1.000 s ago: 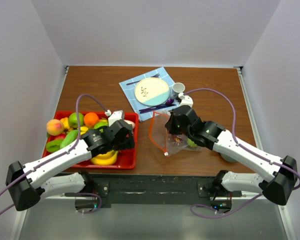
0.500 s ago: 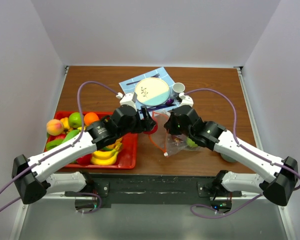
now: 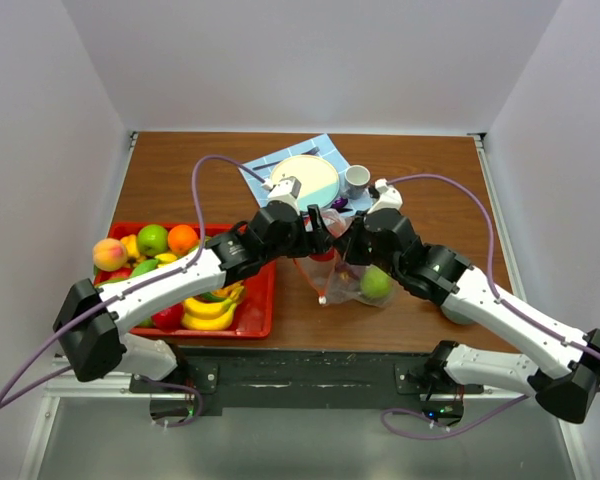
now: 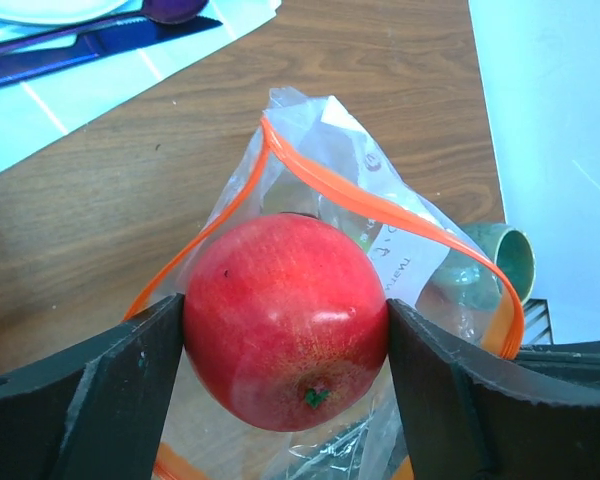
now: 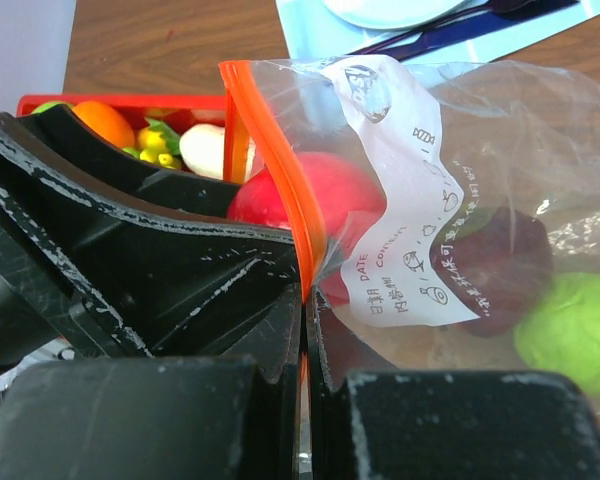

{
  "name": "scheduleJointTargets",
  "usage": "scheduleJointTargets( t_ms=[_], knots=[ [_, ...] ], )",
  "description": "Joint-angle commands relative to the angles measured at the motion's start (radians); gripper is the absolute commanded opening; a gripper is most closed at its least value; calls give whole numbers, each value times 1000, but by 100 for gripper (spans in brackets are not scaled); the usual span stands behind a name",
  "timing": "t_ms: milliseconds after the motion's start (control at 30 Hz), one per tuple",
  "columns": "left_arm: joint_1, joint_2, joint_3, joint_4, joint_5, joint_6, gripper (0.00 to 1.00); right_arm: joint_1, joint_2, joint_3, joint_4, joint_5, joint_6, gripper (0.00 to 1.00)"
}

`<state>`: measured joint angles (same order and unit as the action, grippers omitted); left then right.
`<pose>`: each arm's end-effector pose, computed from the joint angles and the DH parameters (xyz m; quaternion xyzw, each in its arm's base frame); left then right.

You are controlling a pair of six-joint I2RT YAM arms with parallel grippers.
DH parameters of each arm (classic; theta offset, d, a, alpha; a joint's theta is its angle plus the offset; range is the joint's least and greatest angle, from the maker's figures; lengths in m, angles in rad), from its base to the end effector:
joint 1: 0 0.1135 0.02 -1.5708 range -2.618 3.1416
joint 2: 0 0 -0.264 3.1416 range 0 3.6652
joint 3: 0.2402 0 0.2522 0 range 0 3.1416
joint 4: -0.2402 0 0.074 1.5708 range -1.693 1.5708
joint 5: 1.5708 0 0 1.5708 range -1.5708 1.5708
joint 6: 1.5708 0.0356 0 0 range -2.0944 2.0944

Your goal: Place the food in the zip-top bag and seal the zipper

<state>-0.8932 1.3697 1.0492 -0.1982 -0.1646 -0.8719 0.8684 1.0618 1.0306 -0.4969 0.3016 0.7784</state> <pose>0.2010 -0.2405 0.2979 -0.0321 0.8623 -0.3414 0.3728 0.1575 0.1698 0.3419 0.0362 0.8598 0.2726 0.4302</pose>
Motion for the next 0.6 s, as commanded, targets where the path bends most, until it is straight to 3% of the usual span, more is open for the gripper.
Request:
scheduleJointTargets(
  t_ms=[0, 67, 233, 333, 433, 500, 567],
  knots=[
    [-7, 2, 120, 16, 0, 27, 92, 9, -14, 31, 15, 5, 16, 0],
    [-7, 9, 132, -39, -1, 27, 100, 7, -14, 28, 17, 14, 12, 0],
    [-7, -4, 112, -87, 5, 16, 100, 7, 1, 26, 35, 8, 2, 0],
    [-7, -40, 130, -194, -61, -7, 100, 7, 3, 28, 37, 7, -7, 0],
    [-6, -111, 130, -416, -191, -96, 100, 9, 4, 28, 41, 11, -16, 0],
    [-4, -150, 124, -522, -309, -212, 100, 7, 13, 26, 49, 8, -21, 0],
    [11, -182, 135, -744, -378, -368, 100, 7, 23, 20, 57, -2, -19, 0]
  ],
)
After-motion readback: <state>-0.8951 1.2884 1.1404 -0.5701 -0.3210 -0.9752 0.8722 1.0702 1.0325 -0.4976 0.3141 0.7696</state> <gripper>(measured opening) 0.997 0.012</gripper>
